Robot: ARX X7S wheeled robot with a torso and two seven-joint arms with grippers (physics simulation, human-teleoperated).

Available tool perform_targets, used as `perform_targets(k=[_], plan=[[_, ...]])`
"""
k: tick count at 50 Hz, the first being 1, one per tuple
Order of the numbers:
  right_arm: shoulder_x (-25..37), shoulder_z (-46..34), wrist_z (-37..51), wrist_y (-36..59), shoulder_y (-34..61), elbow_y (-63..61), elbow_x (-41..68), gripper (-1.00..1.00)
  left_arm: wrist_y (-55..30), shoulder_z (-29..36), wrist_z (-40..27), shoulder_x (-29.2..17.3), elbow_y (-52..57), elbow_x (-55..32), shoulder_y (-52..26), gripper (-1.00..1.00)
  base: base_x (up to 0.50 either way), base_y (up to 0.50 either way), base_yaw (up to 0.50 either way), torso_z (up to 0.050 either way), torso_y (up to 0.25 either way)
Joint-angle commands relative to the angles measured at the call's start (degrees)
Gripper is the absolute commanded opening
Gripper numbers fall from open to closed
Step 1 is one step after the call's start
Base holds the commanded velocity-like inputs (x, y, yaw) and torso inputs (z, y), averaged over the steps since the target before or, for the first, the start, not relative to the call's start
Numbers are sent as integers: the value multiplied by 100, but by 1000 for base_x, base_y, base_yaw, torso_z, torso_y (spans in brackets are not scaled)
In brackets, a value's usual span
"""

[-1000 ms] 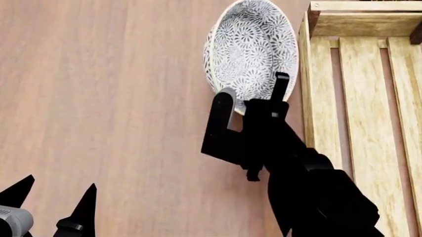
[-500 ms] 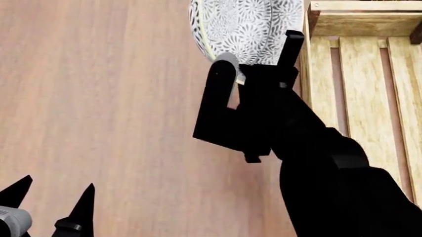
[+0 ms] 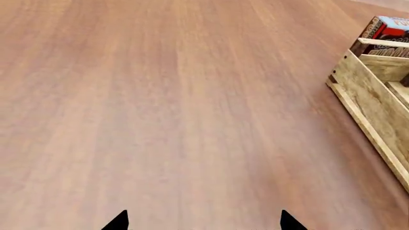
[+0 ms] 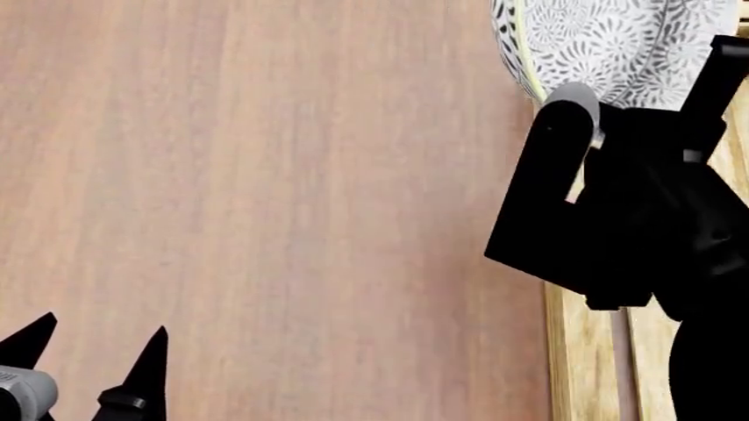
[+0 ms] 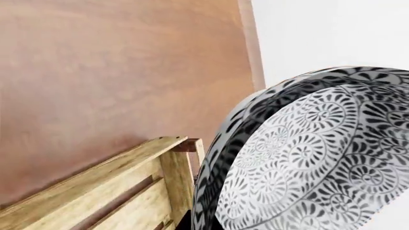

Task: Pick up the bowl on the left and put it in the tray.

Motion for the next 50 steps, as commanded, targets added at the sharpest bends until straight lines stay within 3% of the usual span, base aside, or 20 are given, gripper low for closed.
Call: perform_targets(k=[1,19,50], plan=[[828,289,173,256,-278,-368,-41,-100,1,49,-36,-8,0,11,0,100,0,0,0,0,0],[1224,145,492,358,-892,-58,24,-100,15,95,-77,-33,14,1,3,100,0,0,0,0,0],[282,-784,159,-213,-979,1953,-473,-100,49,152,-120,-81,-28,-16,-22,100,0,0,0,0,0]])
